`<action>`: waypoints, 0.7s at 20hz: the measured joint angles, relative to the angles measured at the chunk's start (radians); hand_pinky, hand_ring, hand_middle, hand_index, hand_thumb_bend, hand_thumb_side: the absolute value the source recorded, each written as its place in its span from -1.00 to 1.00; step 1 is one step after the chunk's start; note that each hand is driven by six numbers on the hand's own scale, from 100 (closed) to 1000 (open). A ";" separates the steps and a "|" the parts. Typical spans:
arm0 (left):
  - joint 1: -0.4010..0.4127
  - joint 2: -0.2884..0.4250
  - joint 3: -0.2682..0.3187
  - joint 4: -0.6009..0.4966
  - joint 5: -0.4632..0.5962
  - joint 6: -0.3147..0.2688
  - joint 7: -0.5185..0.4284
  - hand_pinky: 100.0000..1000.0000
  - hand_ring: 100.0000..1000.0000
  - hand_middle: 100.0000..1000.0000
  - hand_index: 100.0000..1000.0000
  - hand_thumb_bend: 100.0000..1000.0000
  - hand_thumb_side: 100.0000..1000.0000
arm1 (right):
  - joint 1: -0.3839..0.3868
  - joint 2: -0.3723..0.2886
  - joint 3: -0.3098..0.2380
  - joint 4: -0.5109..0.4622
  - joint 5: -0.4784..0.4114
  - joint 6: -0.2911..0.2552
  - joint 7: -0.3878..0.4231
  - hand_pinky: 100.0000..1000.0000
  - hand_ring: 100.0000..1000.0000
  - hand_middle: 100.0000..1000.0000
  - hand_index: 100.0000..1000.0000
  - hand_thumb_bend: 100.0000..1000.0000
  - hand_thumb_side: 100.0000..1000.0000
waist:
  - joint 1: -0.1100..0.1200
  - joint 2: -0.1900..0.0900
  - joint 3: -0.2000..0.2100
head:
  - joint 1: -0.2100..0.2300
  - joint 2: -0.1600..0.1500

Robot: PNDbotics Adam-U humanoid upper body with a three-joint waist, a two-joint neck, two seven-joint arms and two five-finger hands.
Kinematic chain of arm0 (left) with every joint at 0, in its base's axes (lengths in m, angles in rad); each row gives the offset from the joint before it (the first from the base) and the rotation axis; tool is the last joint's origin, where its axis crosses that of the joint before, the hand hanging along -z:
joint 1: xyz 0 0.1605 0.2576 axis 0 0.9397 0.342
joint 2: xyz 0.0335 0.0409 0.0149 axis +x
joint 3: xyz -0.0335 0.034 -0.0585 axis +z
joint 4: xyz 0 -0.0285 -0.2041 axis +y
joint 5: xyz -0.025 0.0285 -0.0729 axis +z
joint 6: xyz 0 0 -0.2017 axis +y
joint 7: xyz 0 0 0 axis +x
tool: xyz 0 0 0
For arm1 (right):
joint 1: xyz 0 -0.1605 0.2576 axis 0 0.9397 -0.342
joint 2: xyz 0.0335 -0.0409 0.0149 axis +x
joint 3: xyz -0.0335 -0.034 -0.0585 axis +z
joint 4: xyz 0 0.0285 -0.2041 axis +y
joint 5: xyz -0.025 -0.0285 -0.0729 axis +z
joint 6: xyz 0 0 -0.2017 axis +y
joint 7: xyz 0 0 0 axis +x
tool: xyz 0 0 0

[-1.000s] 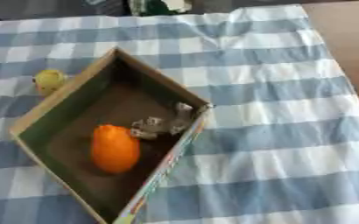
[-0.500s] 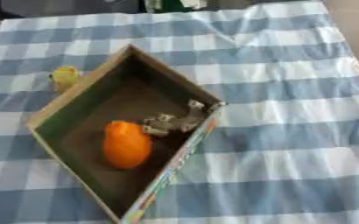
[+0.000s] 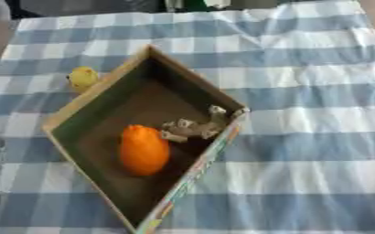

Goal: Pick up objects on the table and place them in the box.

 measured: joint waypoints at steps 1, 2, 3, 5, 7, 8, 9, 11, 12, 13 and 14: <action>-0.010 0.012 0.000 0.000 -0.006 0.003 -0.003 -0.09 0.58 0.46 0.51 -1.00 0.47 | 0.010 -0.001 -0.004 0.000 -0.007 -0.016 -0.018 0.29 0.55 0.45 0.61 -1.00 0.40 | 0.000 0.000 -0.002 | 0.001 -0.003; -0.018 0.023 0.000 0.000 -0.014 0.005 -0.005 -0.09 0.57 0.46 0.52 -1.00 0.46 | 0.019 -0.001 -0.007 0.000 -0.012 -0.031 -0.034 0.29 0.54 0.44 0.60 -1.00 0.40 | 0.000 0.000 -0.005 | 0.002 -0.004; -0.027 0.033 0.000 0.000 -0.024 0.009 -0.008 -0.09 0.56 0.45 0.52 -1.00 0.46 | 0.028 -0.002 -0.010 0.000 -0.018 -0.046 -0.048 0.29 0.54 0.44 0.60 -1.00 0.40 | 0.000 0.000 -0.008 | 0.002 -0.004; -0.047 0.056 0.000 0.000 -0.050 0.021 -0.011 -0.08 0.56 0.45 0.52 -1.00 0.44 | 0.045 -0.002 -0.014 0.000 -0.026 -0.078 -0.070 0.30 0.53 0.43 0.58 -1.00 0.39 | 0.000 0.000 -0.013 | 0.002 -0.005; -0.071 0.081 0.000 0.000 -0.083 0.039 -0.016 -0.07 0.55 0.44 0.53 -1.00 0.43 | 0.059 -0.002 -0.018 0.000 -0.033 -0.117 -0.089 0.31 0.53 0.43 0.58 -1.00 0.39 | -0.001 0.000 -0.017 | 0.002 -0.007; -0.081 0.092 0.000 0.000 -0.101 0.049 -0.020 -0.06 0.54 0.43 0.54 -1.00 0.39 | 0.065 -0.002 -0.021 0.000 -0.035 -0.136 -0.097 0.32 0.53 0.42 0.57 -1.00 0.38 | -0.001 0.000 -0.019 | 0.002 -0.008; -0.091 0.104 0.000 0.000 -0.123 0.060 -0.027 -0.04 0.53 0.43 0.54 -1.00 0.36 | 0.071 -0.002 -0.022 0.000 -0.037 -0.154 -0.104 0.32 0.53 0.42 0.57 -1.00 0.37 | -0.001 0.000 -0.021 | 0.001 -0.008; -0.121 0.138 -0.002 0.000 -0.176 0.087 -0.052 -0.02 0.52 0.42 0.55 -1.00 0.31 | 0.086 -0.001 -0.027 0.000 -0.038 -0.188 -0.116 0.33 0.52 0.41 0.56 -1.00 0.34 | -0.001 0.000 -0.026 | 0.001 -0.007; -0.138 0.156 -0.006 0.000 -0.204 0.102 -0.071 -0.02 0.52 0.42 0.55 -1.00 0.28 | 0.092 -0.001 -0.029 0.000 -0.038 -0.201 -0.121 0.32 0.52 0.40 0.56 -1.00 0.32 | 0.000 0.000 -0.029 | 0.001 -0.007; -0.152 0.173 -0.010 0.000 -0.233 0.117 -0.095 -0.01 0.52 0.42 0.55 -1.00 0.25 | 0.098 0.000 -0.032 0.000 -0.038 -0.210 -0.126 0.32 0.52 0.40 0.55 -1.00 0.31 | 0.000 0.000 -0.032 | 0.001 -0.007; -0.161 0.191 -0.015 0.000 -0.257 0.131 -0.124 0.00 0.52 0.42 0.55 -1.00 0.21 | 0.102 0.003 -0.034 0.000 -0.038 -0.217 -0.131 0.33 0.52 0.40 0.55 -1.00 0.32 | 0.000 0.000 -0.034 | 0.001 -0.006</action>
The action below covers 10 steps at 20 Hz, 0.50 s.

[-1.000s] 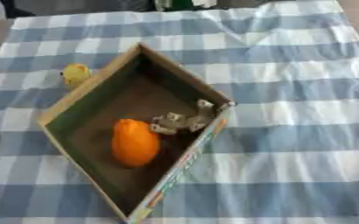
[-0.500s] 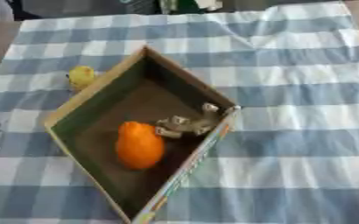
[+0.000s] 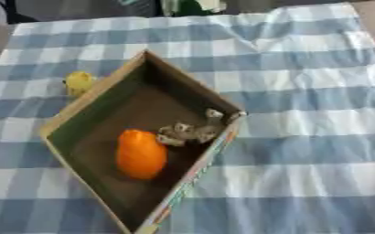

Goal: Pick up objects on the table and place them in the box.

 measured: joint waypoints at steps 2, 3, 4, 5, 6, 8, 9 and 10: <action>-0.020 0.034 -0.011 0.000 -0.043 0.030 -0.076 0.01 0.52 0.42 0.56 -1.00 0.16 | 0.007 0.003 -0.004 0.000 -0.001 -0.008 -0.007 0.33 0.52 0.40 0.55 -1.00 0.33 | -0.001 0.000 -0.004 | 0.000 0.003; -0.032 0.050 -0.017 0.000 -0.059 0.044 -0.120 0.02 0.52 0.42 0.56 -1.00 0.13 | 0.008 0.003 -0.005 0.000 -0.003 -0.010 -0.009 0.33 0.52 0.40 0.55 -1.00 0.33 | -0.001 0.000 -0.006 | 0.000 0.004; -0.045 0.066 -0.022 0.000 -0.075 0.056 -0.165 0.03 0.52 0.42 0.57 -1.00 0.12 | 0.009 0.003 -0.006 0.000 -0.005 -0.011 -0.010 0.33 0.52 0.40 0.55 -1.00 0.33 | -0.001 -0.001 -0.007 | 0.000 0.004; -0.060 0.080 -0.028 0.002 -0.089 0.066 -0.212 0.04 0.52 0.42 0.58 -1.00 0.11 | 0.011 0.003 -0.006 0.000 -0.006 -0.012 -0.011 0.33 0.52 0.40 0.55 -1.00 0.33 | -0.002 -0.002 -0.008 | 0.000 0.005; -0.075 0.094 -0.034 0.009 -0.104 0.072 -0.260 0.06 0.52 0.43 0.59 -1.00 0.11 | 0.012 0.003 -0.007 0.000 -0.007 -0.013 -0.011 0.33 0.52 0.40 0.55 -1.00 0.33 | -0.003 -0.003 -0.009 | 0.000 0.005; -0.109 0.120 -0.051 0.036 -0.128 0.074 -0.354 0.08 0.52 0.43 0.60 -1.00 0.14 | 0.015 0.004 -0.009 0.000 -0.008 -0.014 -0.012 0.33 0.52 0.40 0.55 -1.00 0.34 | -0.005 -0.007 -0.014 | 0.001 0.010; -0.126 0.131 -0.061 0.056 -0.138 0.071 -0.398 0.09 0.53 0.43 0.60 -1.00 0.14 | 0.015 0.004 -0.011 0.000 -0.009 -0.014 -0.013 0.33 0.52 0.40 0.55 -1.00 0.33 | -0.006 -0.009 -0.015 | 0.001 0.012; -0.143 0.139 -0.072 0.080 -0.145 0.066 -0.438 0.13 0.53 0.43 0.61 -1.00 0.15 | 0.015 0.004 -0.011 0.000 -0.009 -0.014 -0.013 0.33 0.52 0.39 0.55 -1.00 0.33 | -0.006 -0.011 -0.015 | 0.002 0.012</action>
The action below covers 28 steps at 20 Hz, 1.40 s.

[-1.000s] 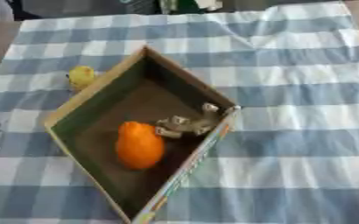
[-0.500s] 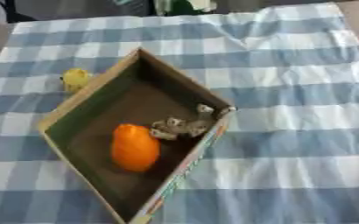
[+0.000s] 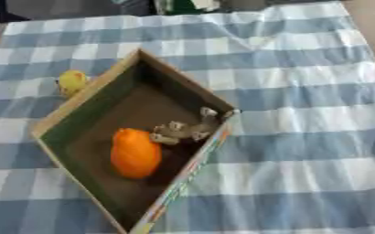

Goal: Pick up objects on the table and place them in the box.

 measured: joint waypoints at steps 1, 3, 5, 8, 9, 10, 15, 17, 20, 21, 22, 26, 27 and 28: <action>-0.017 0.008 -0.012 0.026 -0.006 -0.008 -0.037 0.14 0.53 0.43 0.61 -1.00 0.15 | 0.000 0.001 0.000 0.000 -0.001 -0.001 0.000 0.33 0.52 0.39 0.54 -1.00 0.33 | 0.000 -0.001 -0.001 | 0.000 0.000; -0.050 0.021 -0.039 0.088 -0.023 -0.032 -0.106 0.16 0.53 0.43 0.61 -1.00 0.15 | 0.000 0.003 0.000 0.000 -0.004 -0.003 -0.001 0.33 0.52 0.39 0.54 -1.00 0.32 | 0.000 -0.003 -0.007 | 0.002 0.000; -0.086 0.027 -0.067 0.157 -0.038 -0.064 -0.171 0.20 0.54 0.44 0.64 -0.96 0.22 | 0.001 0.008 0.000 0.000 -0.007 -0.003 -0.001 0.33 0.52 0.39 0.54 -1.00 0.32 | 0.000 -0.003 -0.008 | 0.006 0.000; -0.137 0.028 -0.105 0.256 -0.078 -0.117 -0.264 0.26 0.54 0.45 0.67 -0.71 0.37 | 0.001 0.008 0.000 0.000 -0.008 -0.003 -0.001 0.33 0.52 0.39 0.54 -1.00 0.32 | 0.002 -0.003 -0.012 | 0.011 0.000; -0.154 0.027 -0.115 0.288 -0.095 -0.136 -0.295 0.27 0.55 0.46 0.68 -0.65 0.40 | 0.001 0.009 0.000 0.000 -0.008 -0.003 -0.001 0.33 0.52 0.39 0.54 -1.00 0.32 | 0.002 -0.003 -0.013 | 0.013 0.000; -0.169 0.023 -0.123 0.320 -0.114 -0.154 -0.325 0.30 0.56 0.48 0.70 -0.55 0.45 | 0.001 0.009 0.000 0.000 -0.009 -0.003 0.000 0.33 0.52 0.39 0.54 -1.00 0.32 | 0.003 -0.003 -0.014 | 0.015 0.000; -0.232 -0.018 -0.148 0.457 -0.196 -0.222 -0.437 0.33 0.57 0.50 0.73 -0.46 0.48 | 0.001 0.009 0.000 0.000 -0.012 -0.001 0.004 0.33 0.52 0.38 0.54 -1.00 0.32 | 0.005 -0.003 -0.023 | 0.021 -0.003; -0.251 -0.038 -0.153 0.501 -0.217 -0.239 -0.458 0.35 0.58 0.51 0.75 -0.44 0.44 | 0.001 0.009 0.000 0.000 -0.015 0.000 0.007 0.33 0.52 0.38 0.54 -1.00 0.32 | 0.005 -0.003 -0.025 | 0.023 -0.005; -0.266 -0.061 -0.160 0.555 -0.244 -0.263 -0.484 0.38 0.60 0.54 0.80 -0.48 0.38 | 0.000 0.013 0.000 0.000 -0.016 0.000 0.012 0.33 0.52 0.38 0.54 -1.00 0.31 | 0.006 -0.003 -0.030 | 0.026 -0.010; -0.268 -0.068 -0.160 0.568 -0.253 -0.270 -0.491 0.39 0.61 0.54 0.80 -0.50 0.36 | 0.000 0.015 0.000 0.000 -0.016 0.001 0.013 0.33 0.52 0.38 0.54 -1.00 0.31 | 0.005 -0.003 -0.031 | 0.026 -0.010; -0.271 -0.072 -0.160 0.577 -0.261 -0.276 -0.498 0.39 0.61 0.54 0.81 -0.53 0.33 | 0.000 0.017 0.000 0.000 -0.017 0.002 0.014 0.33 0.51 0.38 0.54 -1.00 0.31 | 0.005 -0.003 -0.031 | 0.026 -0.010; -0.272 -0.074 -0.160 0.598 -0.273 -0.288 -0.531 0.42 0.63 0.58 0.82 -0.76 -0.13 | 0.001 0.017 0.000 0.000 -0.017 0.005 0.018 0.33 0.51 0.38 0.53 -1.00 0.31 | 0.005 -0.003 -0.030 | 0.026 -0.010; -0.272 -0.074 -0.160 0.599 -0.273 -0.291 -0.544 0.43 0.64 0.58 0.83 -0.74 -0.19 | 0.001 0.017 0.000 0.000 -0.017 0.006 0.019 0.33 0.51 0.38 0.53 -1.00 0.31 | 0.005 -0.003 -0.029 | 0.026 -0.010; -0.273 -0.074 -0.160 0.601 -0.273 -0.293 -0.558 0.44 0.64 0.58 0.83 -0.73 -0.20 | 0.001 0.018 0.000 0.000 -0.017 0.008 0.020 0.33 0.51 0.38 0.53 -1.00 0.31 | 0.005 -0.003 -0.028 | 0.026 -0.010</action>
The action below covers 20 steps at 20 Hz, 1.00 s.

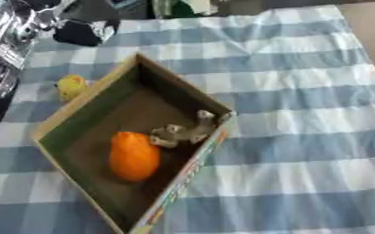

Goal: Pick up objects on the table and place them in the box.

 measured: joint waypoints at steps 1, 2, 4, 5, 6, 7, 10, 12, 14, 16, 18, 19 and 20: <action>-0.001 0.000 0.000 0.002 0.000 -0.003 -0.015 0.48 0.65 0.60 0.85 -0.63 -0.24 | 0.000 0.000 0.000 0.000 0.000 0.001 0.001 0.33 0.51 0.38 0.53 -1.00 0.31 | 0.000 0.000 0.002 | 0.000 0.000; -0.002 0.000 0.000 0.004 -0.001 -0.007 -0.033 0.51 0.67 0.62 0.87 -0.51 -0.23 | 0.002 0.000 0.000 0.000 0.000 0.002 0.002 0.33 0.51 0.37 0.53 -1.00 0.31 | 0.000 0.000 0.003 | 0.000 0.000; -0.003 0.001 0.000 0.004 -0.008 -0.017 -0.073 0.55 0.68 0.64 0.89 -0.36 -0.18 | 0.005 0.001 0.000 0.000 0.000 0.004 0.004 0.32 0.51 0.37 0.52 -1.00 0.31 | 0.000 0.000 0.004 | 0.000 0.000; -0.004 0.001 0.000 0.004 -0.016 -0.022 -0.093 0.57 0.69 0.65 0.90 -0.32 -0.15 | 0.007 0.002 0.000 0.000 0.000 0.005 0.005 0.32 0.51 0.37 0.52 -1.00 0.31 | 0.000 0.000 0.005 | 0.000 0.000; -0.006 0.001 0.001 0.004 -0.027 -0.028 -0.114 0.58 0.69 0.66 0.91 -0.30 -0.15 | 0.008 0.002 0.000 0.000 0.000 0.006 0.007 0.32 0.51 0.37 0.52 -1.00 0.31 | 0.000 0.000 0.005 | 0.000 0.000; -0.007 0.002 0.001 0.005 -0.037 -0.034 -0.133 0.60 0.70 0.67 0.94 -0.21 -0.10 | 0.008 0.004 0.000 0.000 0.000 0.008 0.008 0.32 0.51 0.36 0.52 -1.00 0.31 | 0.000 0.000 0.006 | 0.000 0.000; -0.007 0.004 0.007 0.011 -0.059 -0.048 -0.185 0.62 0.72 0.69 0.96 -0.06 -0.03 | 0.010 0.008 0.000 0.000 0.000 0.009 0.010 0.32 0.51 0.36 0.52 -1.00 0.31 | 0.001 0.000 0.008 | -0.001 -0.002; -0.008 0.011 0.013 0.017 -0.069 -0.053 -0.217 0.64 0.72 0.70 0.97 0.16 0.07 | 0.014 0.008 0.000 0.000 0.000 0.011 0.011 0.32 0.51 0.36 0.52 -1.00 0.31 | 0.003 0.000 0.009 | -0.002 -0.003; -0.008 0.015 0.019 0.027 -0.078 -0.053 -0.249 0.64 0.74 0.70 0.97 0.37 0.16 | 0.016 0.008 0.000 0.000 0.000 0.013 0.013 0.32 0.51 0.36 0.51 -1.00 0.31 | 0.005 0.000 0.009 | -0.004 -0.003; -0.009 0.019 0.028 0.041 -0.082 -0.047 -0.276 0.63 0.73 0.70 0.96 0.42 0.18 | 0.016 0.008 0.000 0.000 0.000 0.014 0.014 0.32 0.51 0.36 0.51 -1.00 0.31 | 0.006 0.000 0.009 | -0.006 -0.004; -0.009 0.019 0.038 0.060 -0.087 -0.035 -0.301 0.62 0.72 0.66 0.96 0.42 0.16 | 0.016 0.008 0.000 0.000 -0.001 0.014 0.014 0.32 0.51 0.35 0.51 -1.00 0.32 | 0.006 0.000 0.009 | -0.007 -0.004; -0.009 0.019 0.043 0.071 -0.089 -0.028 -0.312 0.61 0.71 0.63 0.97 0.38 0.14 | 0.017 0.008 0.000 0.000 -0.001 0.015 0.015 0.32 0.51 0.35 0.51 -1.00 0.32 | 0.006 0.000 0.009 | -0.008 -0.004; -0.009 0.019 0.048 0.081 -0.091 -0.021 -0.322 0.60 0.71 0.62 0.98 0.37 0.13 | 0.017 0.008 0.000 0.000 -0.002 0.016 0.016 0.32 0.51 0.35 0.51 -1.00 0.32 | 0.006 0.000 0.009 | -0.009 -0.005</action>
